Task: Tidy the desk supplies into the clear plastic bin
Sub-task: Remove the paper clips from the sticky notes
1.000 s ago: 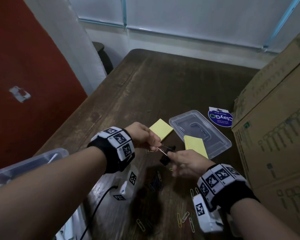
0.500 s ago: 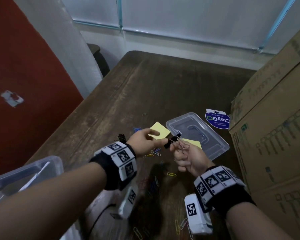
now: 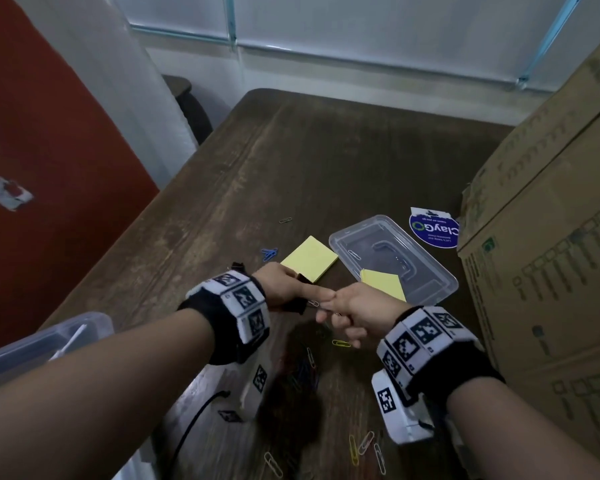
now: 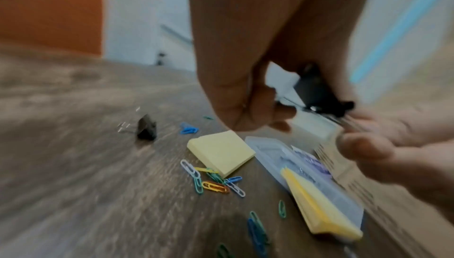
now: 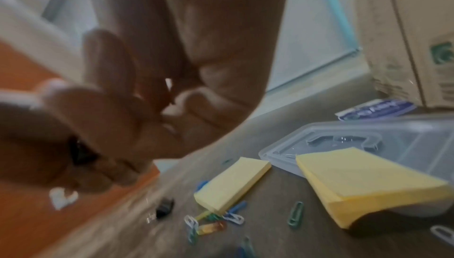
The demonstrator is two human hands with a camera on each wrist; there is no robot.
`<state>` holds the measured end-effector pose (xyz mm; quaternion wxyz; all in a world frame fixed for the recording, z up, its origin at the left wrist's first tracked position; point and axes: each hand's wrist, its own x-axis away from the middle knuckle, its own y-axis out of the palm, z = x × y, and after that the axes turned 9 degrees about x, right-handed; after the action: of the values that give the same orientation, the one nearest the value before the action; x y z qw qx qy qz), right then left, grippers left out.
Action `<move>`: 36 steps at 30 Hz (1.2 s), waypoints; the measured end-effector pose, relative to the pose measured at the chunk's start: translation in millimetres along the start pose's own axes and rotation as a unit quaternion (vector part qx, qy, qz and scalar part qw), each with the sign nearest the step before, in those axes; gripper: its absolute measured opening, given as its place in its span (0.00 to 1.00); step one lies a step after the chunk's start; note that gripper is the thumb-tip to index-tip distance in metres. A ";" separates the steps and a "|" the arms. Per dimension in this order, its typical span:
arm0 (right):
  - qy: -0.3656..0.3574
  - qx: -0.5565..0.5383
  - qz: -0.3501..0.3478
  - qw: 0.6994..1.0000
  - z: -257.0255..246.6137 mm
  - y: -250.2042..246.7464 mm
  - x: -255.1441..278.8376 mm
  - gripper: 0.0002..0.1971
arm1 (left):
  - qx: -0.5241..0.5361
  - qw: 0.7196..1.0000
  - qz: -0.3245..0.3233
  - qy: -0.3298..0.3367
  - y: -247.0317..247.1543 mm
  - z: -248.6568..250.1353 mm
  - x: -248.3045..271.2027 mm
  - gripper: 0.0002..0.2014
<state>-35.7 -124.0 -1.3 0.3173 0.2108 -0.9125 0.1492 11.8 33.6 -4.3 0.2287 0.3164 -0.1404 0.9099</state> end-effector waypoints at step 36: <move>-0.017 0.016 0.164 0.986 4.1 25.9 -8.2 0.18 | -0.274 0.939 0.168 0.123 -34.7 -12.8 11.3 0.10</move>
<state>-44.5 -100.8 -13.2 0.2701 0.0661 -0.9373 0.2101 14.9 72.1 -2.9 0.1660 0.0992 -0.4063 0.8930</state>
